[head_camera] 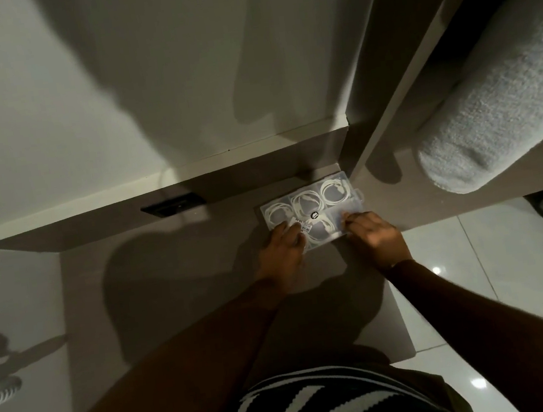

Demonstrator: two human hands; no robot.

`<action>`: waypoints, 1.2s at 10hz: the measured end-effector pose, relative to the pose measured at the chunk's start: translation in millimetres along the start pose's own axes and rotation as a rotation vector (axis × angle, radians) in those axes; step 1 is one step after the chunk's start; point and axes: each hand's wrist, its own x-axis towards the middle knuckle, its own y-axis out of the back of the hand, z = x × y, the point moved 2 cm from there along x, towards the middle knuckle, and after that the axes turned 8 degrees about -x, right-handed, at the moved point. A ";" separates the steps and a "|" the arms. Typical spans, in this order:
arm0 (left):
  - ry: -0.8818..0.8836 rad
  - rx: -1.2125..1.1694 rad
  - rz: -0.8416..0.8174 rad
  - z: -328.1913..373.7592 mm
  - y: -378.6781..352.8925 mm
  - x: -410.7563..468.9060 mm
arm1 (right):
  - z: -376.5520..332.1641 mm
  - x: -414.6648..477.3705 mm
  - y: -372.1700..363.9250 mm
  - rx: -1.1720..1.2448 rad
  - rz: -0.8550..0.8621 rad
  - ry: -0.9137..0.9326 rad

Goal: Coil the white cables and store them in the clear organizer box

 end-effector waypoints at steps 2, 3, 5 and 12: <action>-0.011 0.004 0.012 -2.8 0.8 -1.0 | -0.1 -0.4 0.8 0.046 -0.074 -0.021; -0.013 0.009 0.013 -2.2 0.9 -1.2 | 1.2 -1.0 0.8 0.070 -0.082 -0.007; -0.007 0.026 0.000 -1.0 4.2 0.8 | 1.2 2.1 3.5 0.048 -0.163 0.005; 0.004 0.098 0.174 -35.7 56.3 -70.3 | -84.3 34.8 41.3 0.029 -0.293 -0.095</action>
